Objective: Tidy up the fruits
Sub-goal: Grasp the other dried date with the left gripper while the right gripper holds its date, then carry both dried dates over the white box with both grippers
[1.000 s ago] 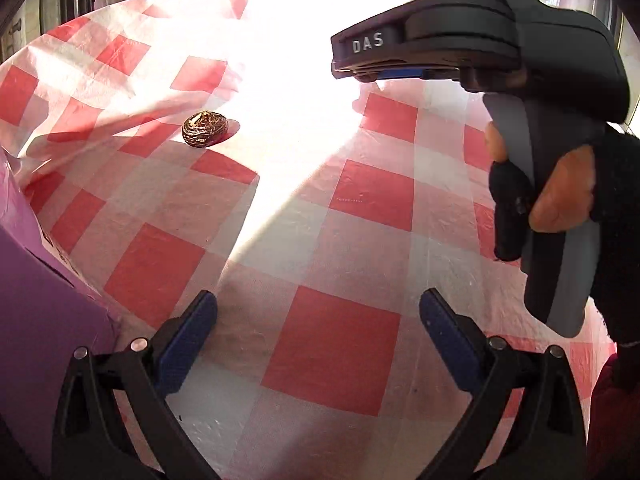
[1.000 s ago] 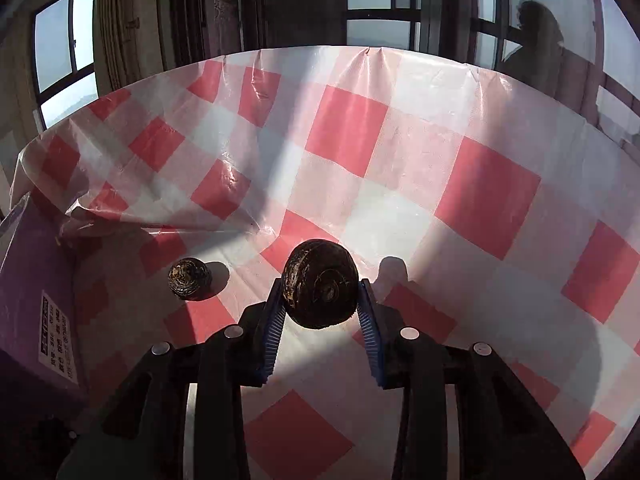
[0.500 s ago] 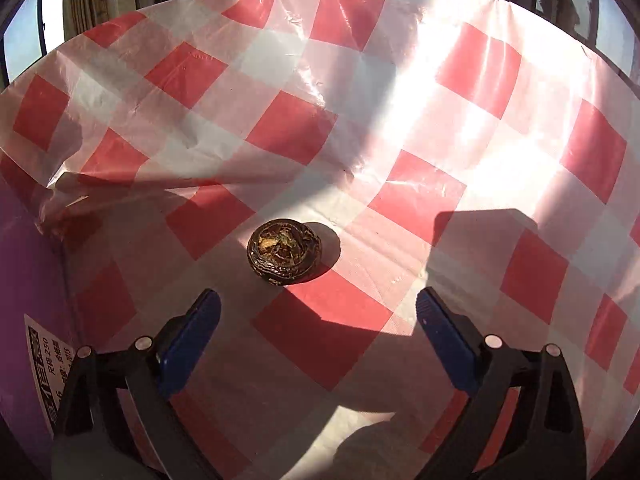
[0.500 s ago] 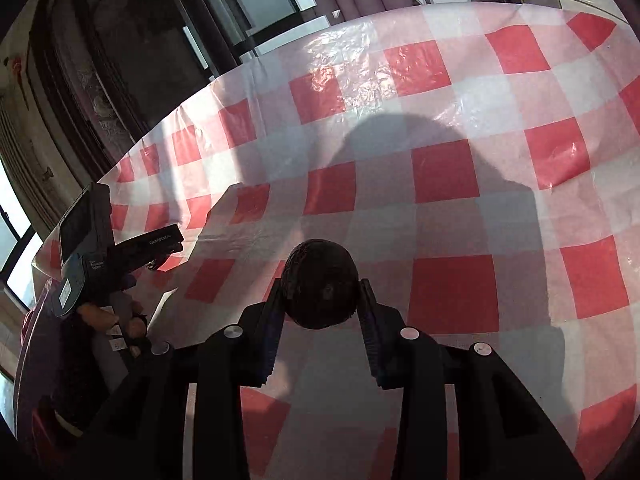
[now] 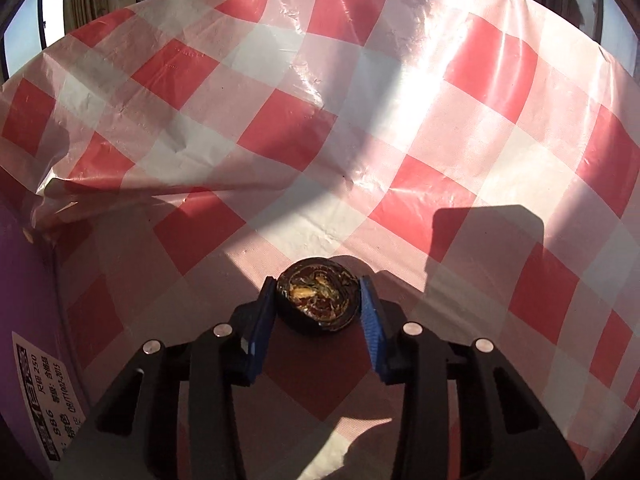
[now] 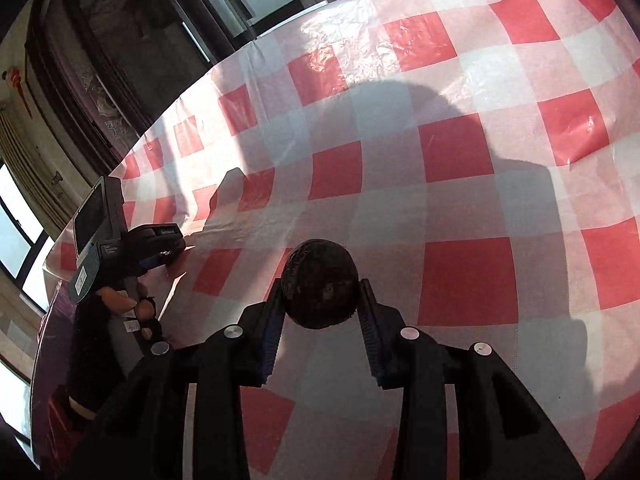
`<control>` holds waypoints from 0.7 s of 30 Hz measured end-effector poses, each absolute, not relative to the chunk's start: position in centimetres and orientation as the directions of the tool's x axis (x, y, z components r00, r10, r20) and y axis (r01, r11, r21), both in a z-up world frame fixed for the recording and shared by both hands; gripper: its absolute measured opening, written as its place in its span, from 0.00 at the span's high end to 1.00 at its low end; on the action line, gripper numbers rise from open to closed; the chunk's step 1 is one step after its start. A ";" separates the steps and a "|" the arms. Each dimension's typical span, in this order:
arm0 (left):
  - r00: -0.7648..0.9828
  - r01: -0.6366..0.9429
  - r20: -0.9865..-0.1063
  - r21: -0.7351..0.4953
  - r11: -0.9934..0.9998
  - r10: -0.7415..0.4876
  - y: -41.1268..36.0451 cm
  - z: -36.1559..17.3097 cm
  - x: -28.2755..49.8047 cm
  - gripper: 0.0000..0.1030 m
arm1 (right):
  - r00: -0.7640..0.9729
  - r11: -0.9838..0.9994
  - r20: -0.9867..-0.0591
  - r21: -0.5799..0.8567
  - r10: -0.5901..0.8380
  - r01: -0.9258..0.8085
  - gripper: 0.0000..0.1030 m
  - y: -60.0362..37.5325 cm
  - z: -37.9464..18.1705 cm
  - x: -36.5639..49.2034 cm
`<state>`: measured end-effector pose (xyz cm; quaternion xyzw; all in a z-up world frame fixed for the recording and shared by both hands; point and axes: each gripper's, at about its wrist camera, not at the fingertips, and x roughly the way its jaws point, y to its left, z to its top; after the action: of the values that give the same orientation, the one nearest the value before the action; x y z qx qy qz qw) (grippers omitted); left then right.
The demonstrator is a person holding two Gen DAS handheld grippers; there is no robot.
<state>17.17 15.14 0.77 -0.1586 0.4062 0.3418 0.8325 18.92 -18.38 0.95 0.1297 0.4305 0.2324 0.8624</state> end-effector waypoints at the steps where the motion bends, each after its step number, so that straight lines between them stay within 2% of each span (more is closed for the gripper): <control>1: 0.446 -0.685 -0.785 0.009 0.728 0.429 14.8 0.8 17.1 0.60 | 0.518 0.856 -0.682 0.429 0.516 -0.288 0.65 -18.4 0.8 19.0; 11: 0.551 -0.510 -0.789 -0.062 0.858 0.271 7.9 1.2 13.6 0.60 | 0.511 0.867 -0.701 0.428 0.497 -0.256 0.65 -18.5 0.3 19.6; 17: 0.573 -0.395 -0.781 0.000 0.919 0.247 2.1 1.2 8.1 0.60 | 0.552 0.889 -0.703 0.413 0.449 -0.197 0.65 -19.0 0.8 19.1; 21: 0.586 -0.341 -0.768 0.053 0.938 0.257 1.0 1.5 4.2 0.60 | 0.570 0.887 -0.694 0.435 0.440 -0.155 0.65 -19.3 1.5 15.1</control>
<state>4.22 1.04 1.47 -0.0501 0.4227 0.1681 0.8892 15.05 -19.35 1.47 0.1650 0.4313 0.1710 0.8704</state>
